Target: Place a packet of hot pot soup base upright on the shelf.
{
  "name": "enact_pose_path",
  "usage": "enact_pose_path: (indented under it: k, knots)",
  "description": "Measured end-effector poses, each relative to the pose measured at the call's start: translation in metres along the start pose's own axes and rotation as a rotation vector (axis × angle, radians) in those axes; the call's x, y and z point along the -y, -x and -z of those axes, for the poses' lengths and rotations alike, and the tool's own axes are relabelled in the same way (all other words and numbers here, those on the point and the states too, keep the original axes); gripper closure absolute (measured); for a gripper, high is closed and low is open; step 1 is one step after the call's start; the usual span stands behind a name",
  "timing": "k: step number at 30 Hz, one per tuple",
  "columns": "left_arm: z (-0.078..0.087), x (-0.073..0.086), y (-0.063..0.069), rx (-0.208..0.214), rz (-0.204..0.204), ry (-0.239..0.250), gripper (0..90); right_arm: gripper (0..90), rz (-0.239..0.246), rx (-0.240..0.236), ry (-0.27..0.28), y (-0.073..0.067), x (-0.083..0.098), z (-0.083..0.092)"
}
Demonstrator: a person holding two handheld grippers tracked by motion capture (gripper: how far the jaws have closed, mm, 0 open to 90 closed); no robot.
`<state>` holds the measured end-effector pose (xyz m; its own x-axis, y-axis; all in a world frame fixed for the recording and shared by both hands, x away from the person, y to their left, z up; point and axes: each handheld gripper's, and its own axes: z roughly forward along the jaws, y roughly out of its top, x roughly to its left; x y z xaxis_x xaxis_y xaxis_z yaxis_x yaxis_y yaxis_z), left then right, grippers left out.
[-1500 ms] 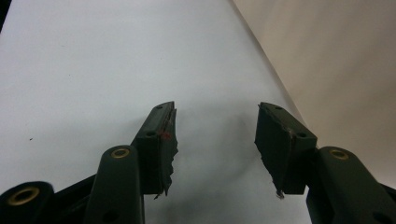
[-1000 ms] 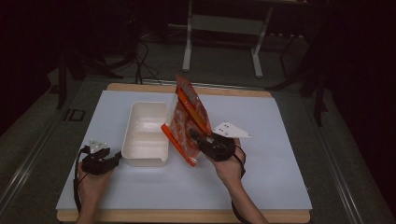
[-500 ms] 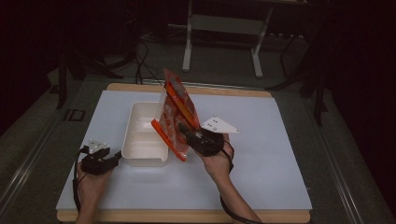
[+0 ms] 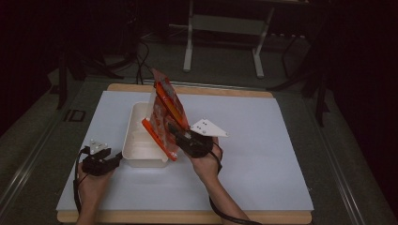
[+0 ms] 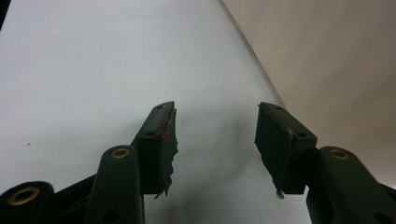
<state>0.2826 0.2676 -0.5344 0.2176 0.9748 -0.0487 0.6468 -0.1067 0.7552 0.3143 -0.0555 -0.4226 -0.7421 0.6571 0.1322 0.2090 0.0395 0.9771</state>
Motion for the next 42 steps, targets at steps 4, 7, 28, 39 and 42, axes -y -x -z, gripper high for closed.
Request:
enact_pose_path:
  k: [4,7,28,39,42]
  knots:
    - [0.000,0.000,0.000,0.000,0.001,0.001,48.4,70.8,0.020,-0.005,0.006,-0.008,0.001,-0.006]
    - [0.000,0.000,0.000,0.000,0.000,0.003,48.4,70.8,0.034,-0.005,0.010,-0.011,0.001,-0.009]
    - [0.001,0.000,0.000,0.004,-0.009,0.000,48.4,70.7,0.054,-0.096,0.028,-0.024,0.015,-0.026]
    - [0.001,0.000,0.000,0.003,-0.004,0.001,48.4,70.6,0.078,-0.119,-0.009,-0.027,0.022,-0.034]
    - [0.001,0.000,0.000,0.003,-0.008,0.001,48.4,70.5,0.082,-0.125,-0.028,-0.025,0.023,-0.035]
